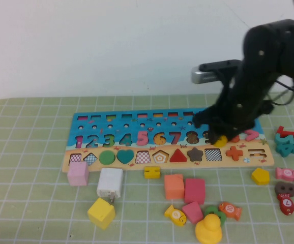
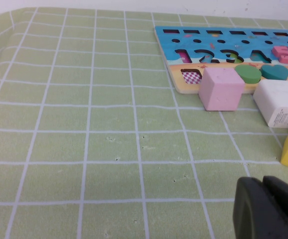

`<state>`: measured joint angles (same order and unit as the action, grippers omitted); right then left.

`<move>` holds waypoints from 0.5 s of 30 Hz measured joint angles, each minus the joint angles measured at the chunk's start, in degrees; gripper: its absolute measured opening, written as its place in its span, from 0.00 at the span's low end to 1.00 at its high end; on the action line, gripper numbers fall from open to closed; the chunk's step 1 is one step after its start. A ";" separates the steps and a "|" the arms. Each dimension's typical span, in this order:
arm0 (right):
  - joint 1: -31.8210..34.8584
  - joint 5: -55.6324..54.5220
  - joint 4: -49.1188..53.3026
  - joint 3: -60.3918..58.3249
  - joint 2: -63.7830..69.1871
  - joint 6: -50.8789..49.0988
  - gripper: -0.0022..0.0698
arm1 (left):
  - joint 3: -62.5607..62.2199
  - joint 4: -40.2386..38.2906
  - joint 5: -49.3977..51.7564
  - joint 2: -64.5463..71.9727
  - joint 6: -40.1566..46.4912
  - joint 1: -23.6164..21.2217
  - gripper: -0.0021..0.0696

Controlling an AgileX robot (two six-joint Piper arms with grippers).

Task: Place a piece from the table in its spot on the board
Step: Place the "number 6" into the hole of the number 6

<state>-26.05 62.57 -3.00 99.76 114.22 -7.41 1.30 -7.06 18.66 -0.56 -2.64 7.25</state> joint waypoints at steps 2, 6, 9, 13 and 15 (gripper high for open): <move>-1.03 0.76 0.00 4.67 3.34 0.00 0.40 | 0.00 0.00 0.00 0.00 -0.15 0.00 0.03; -2.52 2.65 -0.49 14.23 9.75 -0.11 0.40 | 0.00 0.00 0.00 0.00 -0.15 0.00 0.03; -3.27 5.33 -0.85 21.40 14.62 -0.19 0.40 | 0.00 0.00 0.00 0.00 -0.15 0.00 0.03; -3.85 7.46 -0.98 30.14 20.89 -0.33 0.40 | 0.00 0.00 0.00 0.00 -0.15 0.00 0.03; -4.22 7.56 -0.98 33.19 23.12 -0.33 0.40 | 0.00 0.00 0.00 0.00 -0.15 0.00 0.03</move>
<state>-30.27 70.14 -3.98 132.95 137.34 -7.73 1.30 -7.06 18.66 -0.56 -2.80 7.25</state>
